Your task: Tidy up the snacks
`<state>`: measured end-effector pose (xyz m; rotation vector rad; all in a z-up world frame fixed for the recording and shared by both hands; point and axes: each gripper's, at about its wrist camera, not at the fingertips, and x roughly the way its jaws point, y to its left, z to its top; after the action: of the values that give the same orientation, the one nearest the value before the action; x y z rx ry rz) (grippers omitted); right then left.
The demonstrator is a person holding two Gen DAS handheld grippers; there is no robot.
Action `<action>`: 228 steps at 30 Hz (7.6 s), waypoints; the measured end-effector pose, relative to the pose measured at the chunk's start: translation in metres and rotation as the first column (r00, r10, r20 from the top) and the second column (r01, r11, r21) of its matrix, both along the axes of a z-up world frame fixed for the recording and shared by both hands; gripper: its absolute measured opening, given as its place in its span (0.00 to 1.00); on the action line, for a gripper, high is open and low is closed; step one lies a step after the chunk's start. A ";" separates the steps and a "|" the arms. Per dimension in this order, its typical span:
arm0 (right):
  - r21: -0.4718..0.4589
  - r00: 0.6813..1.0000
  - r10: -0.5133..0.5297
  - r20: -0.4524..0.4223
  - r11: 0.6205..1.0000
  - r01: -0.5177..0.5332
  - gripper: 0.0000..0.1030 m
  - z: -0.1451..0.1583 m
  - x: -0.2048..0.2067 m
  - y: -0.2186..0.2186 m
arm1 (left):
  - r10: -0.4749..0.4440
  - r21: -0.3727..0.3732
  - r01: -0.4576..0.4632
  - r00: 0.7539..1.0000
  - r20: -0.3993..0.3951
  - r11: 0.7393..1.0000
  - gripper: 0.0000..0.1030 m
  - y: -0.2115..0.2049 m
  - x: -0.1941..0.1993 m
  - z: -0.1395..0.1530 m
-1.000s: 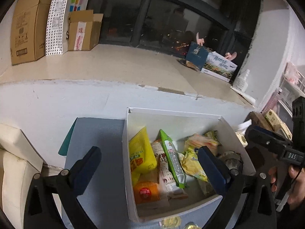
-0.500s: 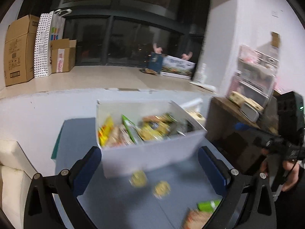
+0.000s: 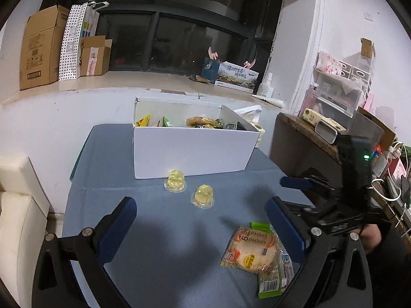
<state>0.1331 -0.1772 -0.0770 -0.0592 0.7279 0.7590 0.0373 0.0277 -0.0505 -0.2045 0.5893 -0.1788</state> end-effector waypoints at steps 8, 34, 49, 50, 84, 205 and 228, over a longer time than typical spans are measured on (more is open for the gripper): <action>-0.166 0.999 0.050 0.015 0.985 -0.046 1.00 -0.021 0.034 0.063 | 0.004 -0.004 -0.004 1.000 -0.006 1.000 1.00 -0.001 -0.003 -0.003; -0.035 0.999 -0.028 -0.036 0.999 0.027 0.45 -0.002 0.026 -0.012 | -0.013 0.077 0.024 0.991 -0.134 0.997 1.00 -0.007 0.098 -0.052; 0.028 0.995 -0.091 -0.047 0.995 0.092 0.45 0.000 0.017 -0.039 | 0.044 0.115 -0.016 0.969 -0.244 0.993 0.18 -0.009 0.166 -0.098; 0.028 0.995 -0.090 -0.047 0.995 0.092 0.45 0.000 0.016 -0.040 | 0.040 0.103 -0.016 0.972 -0.231 0.995 0.00 -0.007 0.160 -0.093; 0.043 0.994 -0.103 -0.039 0.994 0.105 0.45 0.003 0.012 -0.037 | 0.084 0.095 -0.078 0.995 -0.059 0.992 0.33 -0.008 0.131 -0.042; -0.490 0.951 0.105 -0.292 0.837 -0.243 1.00 -0.078 -0.038 0.039 | -0.117 -0.013 0.117 0.992 0.047 0.993 0.75 0.008 -0.032 -0.020; -0.393 0.976 0.132 -0.172 0.900 -0.191 0.57 -0.015 -0.051 0.000 | -0.131 -0.004 0.131 0.990 0.047 0.991 0.75 0.003 -0.019 -0.013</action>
<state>0.0821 -0.1769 -0.0917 -0.4549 1.0196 0.7643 0.0187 0.0302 -0.0635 -0.1680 0.5562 -0.3119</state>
